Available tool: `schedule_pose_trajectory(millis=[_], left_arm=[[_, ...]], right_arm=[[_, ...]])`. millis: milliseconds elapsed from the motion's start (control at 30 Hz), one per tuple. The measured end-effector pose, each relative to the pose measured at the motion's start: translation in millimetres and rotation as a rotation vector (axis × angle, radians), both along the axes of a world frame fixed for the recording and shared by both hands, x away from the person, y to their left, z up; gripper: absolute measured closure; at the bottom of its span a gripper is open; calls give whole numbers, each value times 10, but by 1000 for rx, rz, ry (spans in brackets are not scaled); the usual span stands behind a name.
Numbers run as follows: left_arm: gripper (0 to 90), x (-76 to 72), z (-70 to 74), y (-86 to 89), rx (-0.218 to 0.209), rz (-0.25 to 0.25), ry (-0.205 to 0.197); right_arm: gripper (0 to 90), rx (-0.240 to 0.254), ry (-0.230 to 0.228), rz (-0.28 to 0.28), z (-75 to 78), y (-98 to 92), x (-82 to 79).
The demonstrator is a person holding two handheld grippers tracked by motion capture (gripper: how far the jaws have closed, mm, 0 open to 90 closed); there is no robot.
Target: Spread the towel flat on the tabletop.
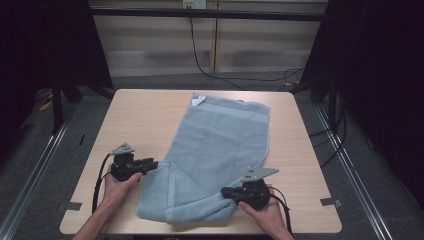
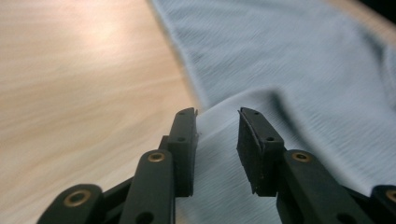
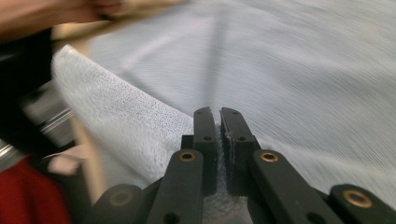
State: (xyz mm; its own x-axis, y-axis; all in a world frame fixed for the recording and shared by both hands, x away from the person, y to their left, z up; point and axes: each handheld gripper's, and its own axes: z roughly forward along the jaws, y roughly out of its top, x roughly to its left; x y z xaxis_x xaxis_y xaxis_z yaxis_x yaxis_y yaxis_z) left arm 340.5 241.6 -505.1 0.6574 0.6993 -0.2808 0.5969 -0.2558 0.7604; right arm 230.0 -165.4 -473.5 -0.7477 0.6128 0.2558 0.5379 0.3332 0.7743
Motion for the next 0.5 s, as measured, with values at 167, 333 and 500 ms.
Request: schedule_pose_trajectory(millis=[167,333,500], left_arm=[[685,-2,-23,-75,38,-33,-4],[645,-42,37,-117,18,-56,-31],[622,-3,47,53,1,17,-29]], right_arm=[[840,-60,63,-164,-174,-324,41],[736,-62,50,-218,-124,-481,43],[623,-26,-14,-156,89,-349,113]])
